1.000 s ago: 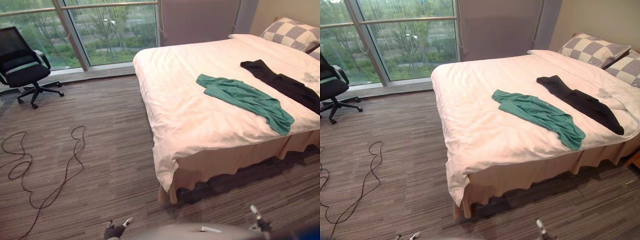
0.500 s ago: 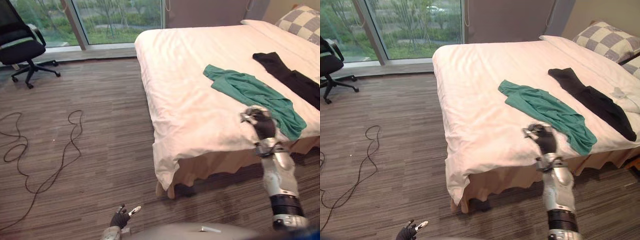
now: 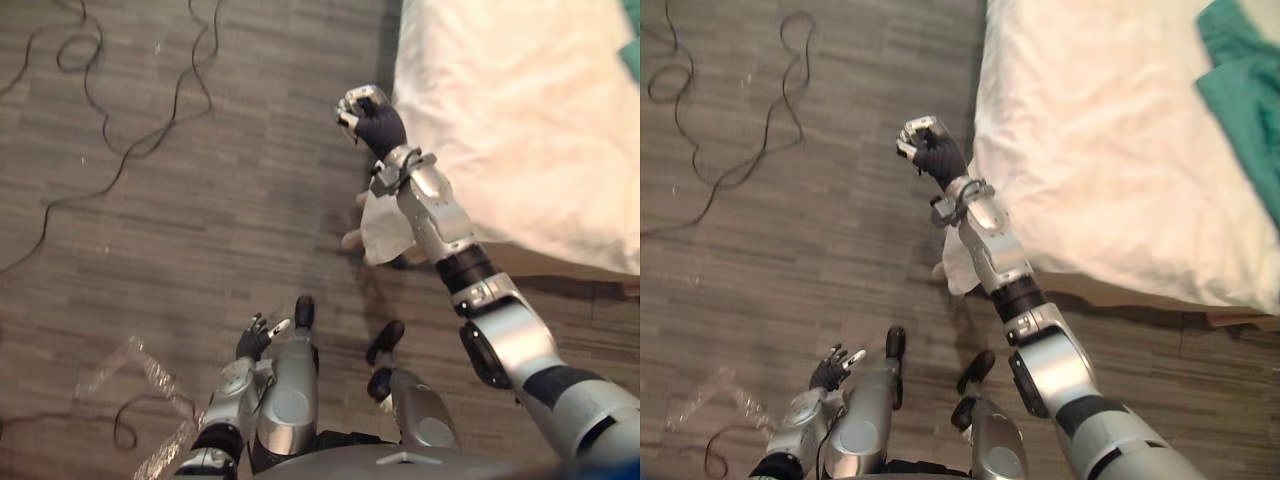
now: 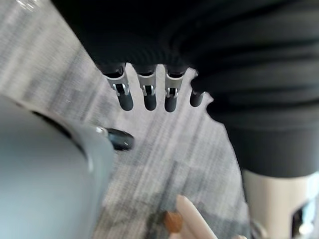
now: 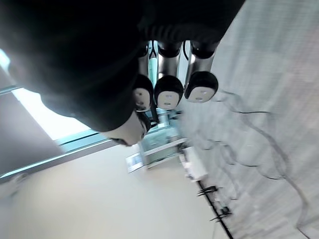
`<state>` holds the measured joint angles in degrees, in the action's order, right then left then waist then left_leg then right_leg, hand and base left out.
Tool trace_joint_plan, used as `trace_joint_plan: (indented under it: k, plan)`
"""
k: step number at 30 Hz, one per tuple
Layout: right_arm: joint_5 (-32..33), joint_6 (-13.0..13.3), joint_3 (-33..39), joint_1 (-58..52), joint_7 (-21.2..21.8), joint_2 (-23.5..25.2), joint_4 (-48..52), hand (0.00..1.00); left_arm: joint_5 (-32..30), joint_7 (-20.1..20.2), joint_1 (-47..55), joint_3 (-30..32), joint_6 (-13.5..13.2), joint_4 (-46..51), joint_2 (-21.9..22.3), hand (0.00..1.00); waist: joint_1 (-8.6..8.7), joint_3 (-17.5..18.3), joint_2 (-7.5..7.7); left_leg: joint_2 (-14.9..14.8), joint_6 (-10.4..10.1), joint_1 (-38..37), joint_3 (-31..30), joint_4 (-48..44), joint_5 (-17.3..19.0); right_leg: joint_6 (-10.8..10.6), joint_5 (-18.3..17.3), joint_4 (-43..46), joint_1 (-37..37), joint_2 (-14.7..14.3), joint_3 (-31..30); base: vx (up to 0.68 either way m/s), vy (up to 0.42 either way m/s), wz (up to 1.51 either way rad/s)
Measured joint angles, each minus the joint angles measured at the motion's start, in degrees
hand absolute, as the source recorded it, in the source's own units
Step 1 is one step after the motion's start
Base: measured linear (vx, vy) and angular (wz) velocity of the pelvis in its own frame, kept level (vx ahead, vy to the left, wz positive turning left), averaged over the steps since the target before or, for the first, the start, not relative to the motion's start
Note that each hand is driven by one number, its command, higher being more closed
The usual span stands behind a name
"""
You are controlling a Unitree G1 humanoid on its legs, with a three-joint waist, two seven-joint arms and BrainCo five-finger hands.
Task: Tidy the bed and pick cloth on bed and put in laundry
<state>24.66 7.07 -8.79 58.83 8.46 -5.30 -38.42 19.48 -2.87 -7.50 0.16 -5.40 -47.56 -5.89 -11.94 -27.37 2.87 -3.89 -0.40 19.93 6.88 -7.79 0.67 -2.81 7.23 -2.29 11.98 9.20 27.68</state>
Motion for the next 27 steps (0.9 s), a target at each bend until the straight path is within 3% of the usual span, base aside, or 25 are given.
trace_joint_plan:
  k: [1,3,4,5,8,11,15,18,22,25,27]
  plan:
    - [0.0,-0.1,0.7,0.6,-0.7,-0.8,-1.1,1.0,0.3,0.0,-0.8,-0.4,0.0,0.0,0.2,0.0,-0.3,-0.3,-0.48,0.1,0.2,1.0,-0.1,-0.3,-0.2,0.0,0.1,0.0,0.7,0.3,0.0,-0.04,0.089,0.22]
    - [0.0,-0.5,2.9,3.7,-4.2,-4.2,-4.8,1.0,1.5,-0.1,-3.7,-2.5,-0.2,0.3,1.7,0.0,-0.98,-1.8,-3.16,1.4,1.3,4.4,-0.5,-0.5,-1.1,-0.6,1.2,0.0,3.6,1.6,0.0,-0.06,0.126,0.22]
    - [0.0,-0.5,3.0,3.9,-4.3,-4.4,-5.0,1.0,1.5,-0.1,-3.8,-2.6,-0.2,0.3,1.8,0.0,-1.03,-1.9,-3.32,1.4,1.4,4.6,-0.5,-0.5,-1.1,-0.6,1.4,0.0,3.9,1.6,0.0,-0.08,0.192,0.04]
    - [0.9,-0.4,4.6,5.1,-7.3,-8.0,-6.3,1.0,2.5,-0.3,-5.5,-4.7,-0.2,0.4,2.7,0.0,-1.43,-2.6,-4.62,2.4,2.0,7.9,0.5,-0.6,-1.9,-1.1,2.1,-0.1,7.3,2.8,-0.2,-0.05,0.134,-0.03]
    - [3.3,-0.3,8.4,5.0,-9.9,-12.4,-6.4,1.0,4.6,-1.3,-7.3,-5.4,0.2,0.7,3.8,0.0,-1.44,-3.4,-6.26,3.0,2.5,10.5,2.5,-0.6,-2.3,-1.4,3.6,-0.2,11.1,3.7,-2.3,-0.05,0.123,-0.23]
    - [4.6,-0.3,9.3,4.6,-10.6,-14.4,-4.2,1.0,6.4,-1.4,-8.1,-4.5,0.5,0.9,5.1,0.0,-0.89,-3.3,-6.45,3.1,2.5,12.3,5.2,-0.8,-2.3,-1.8,4.1,-0.2,14.3,4.3,-4.6,-0.04,0.066,-0.41]
    - [9.0,-0.3,7.8,2.9,-8.7,-12.6,6.9,1.0,9.3,-2.1,-9.4,-0.6,2.0,4.9,8.8,0.0,-0.06,-3.4,-7.78,2.2,2.6,15.7,8.4,-1.5,-2.4,-1.7,4.1,0.7,19.5,4.1,-6.6,-0.02,0.025,-0.31]
    - [13.9,-0.4,7.9,0.8,-6.0,-10.7,11.6,1.0,9.2,-2.5,-9.7,0.2,2.2,6.1,11.1,0.0,0.62,-3.3,-7.82,1.5,2.5,17.3,9.0,-2.3,-2.4,-1.6,4.1,1.6,21.4,3.7,-6.9,0.02,0.024,-0.08]
    - [18.0,-1.2,9.2,-3.0,-1.8,-6.0,13.1,1.0,9.2,-5.6,-10.4,2.4,2.5,6.3,12.2,0.0,3.18,-3.3,-7.56,1.1,2.6,17.1,10.3,-4.0,-1.2,-1.4,4.0,3.4,21.6,3.9,-8.4,0.03,0.053,-0.08]
    - [18.1,-1.1,9.7,-9.2,0.6,-2.1,13.2,1.0,9.2,-8.5,-12.0,3.7,4.4,6.4,12.3,0.0,5.08,-3.2,-6.42,0.4,2.7,15.9,12.0,-7.0,1.0,-1.4,4.0,4.1,20.3,4.0,-9.7,0.04,0.069,-0.29]
    - [21.2,-1.0,9.7,-17.2,3.0,2.8,13.2,1.0,9.2,-10.2,-13.8,5.1,6.4,6.6,12.0,0.0,6.29,-2.7,-4.1,-0.3,2.9,12.9,14.1,-8.8,3.2,-1.4,4.0,4.3,18.1,3.8,-11.2,0.03,0.066,-0.55]
